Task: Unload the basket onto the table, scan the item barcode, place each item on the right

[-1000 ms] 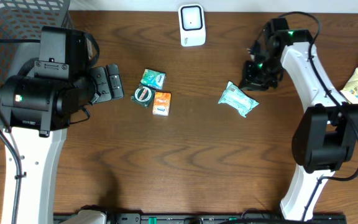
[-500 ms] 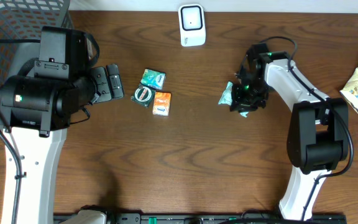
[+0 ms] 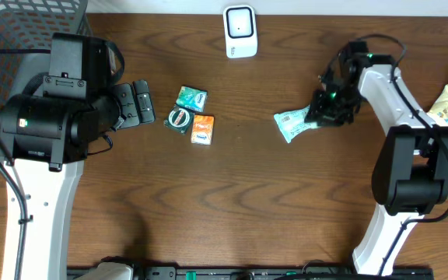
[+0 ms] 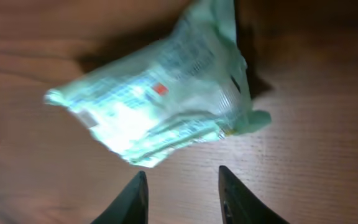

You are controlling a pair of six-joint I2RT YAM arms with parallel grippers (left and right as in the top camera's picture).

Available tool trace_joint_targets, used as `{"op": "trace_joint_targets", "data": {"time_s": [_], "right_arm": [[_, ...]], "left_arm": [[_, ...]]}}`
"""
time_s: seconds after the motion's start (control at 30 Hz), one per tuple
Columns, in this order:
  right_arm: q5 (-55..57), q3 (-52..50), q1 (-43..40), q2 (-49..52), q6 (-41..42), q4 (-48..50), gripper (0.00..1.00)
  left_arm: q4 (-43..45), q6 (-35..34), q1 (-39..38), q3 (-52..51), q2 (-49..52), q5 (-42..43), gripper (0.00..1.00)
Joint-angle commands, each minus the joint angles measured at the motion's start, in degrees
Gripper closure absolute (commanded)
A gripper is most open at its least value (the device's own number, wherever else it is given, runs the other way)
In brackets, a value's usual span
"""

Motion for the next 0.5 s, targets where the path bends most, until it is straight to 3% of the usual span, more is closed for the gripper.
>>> {"op": "trace_joint_targets", "data": {"time_s": [0.0,0.07,0.1,0.13,0.17,0.2,0.3,0.37,0.47], "right_arm": [[-2.29,1.66,-0.90,-0.09,0.13,0.24,0.66],[-2.32,1.46,-1.18,-0.07,2.75,0.52,0.60],[-2.62,1.29,-1.22,-0.07,4.81,0.55,0.53],[-3.37,1.11,-1.20,-0.07,6.34,0.46,0.40],[-4.28,1.03,-1.07,-0.07,6.60,-0.09,0.18],[-4.55,0.96,-0.96,-0.07,6.49,-0.70,0.11],[-4.46,0.11,-0.70,-0.07,6.38,-2.32,0.11],[-4.48,-1.70,-0.59,-0.07,6.56,-0.76,0.21],[-4.48,-4.44,-0.55,-0.07,8.20,2.21,0.27]], "left_arm": [[-0.20,-0.28,0.20,-0.33,-0.13,0.37,0.02],[-0.20,-0.28,0.20,-0.33,-0.13,0.37,0.02],[-0.20,-0.28,0.20,-0.33,-0.13,0.37,0.03],[-0.17,-0.28,0.20,-0.33,-0.13,0.37,0.02],[-0.20,-0.28,0.20,-0.33,-0.13,0.37,0.03],[-0.20,-0.28,0.20,-0.33,-0.13,0.37,0.02],[-0.20,-0.28,0.20,-0.33,-0.13,0.37,0.02],[-0.20,-0.28,0.20,-0.33,-0.13,0.37,0.02],[-0.20,-0.28,0.20,-0.33,-0.13,0.37,0.02]]}}
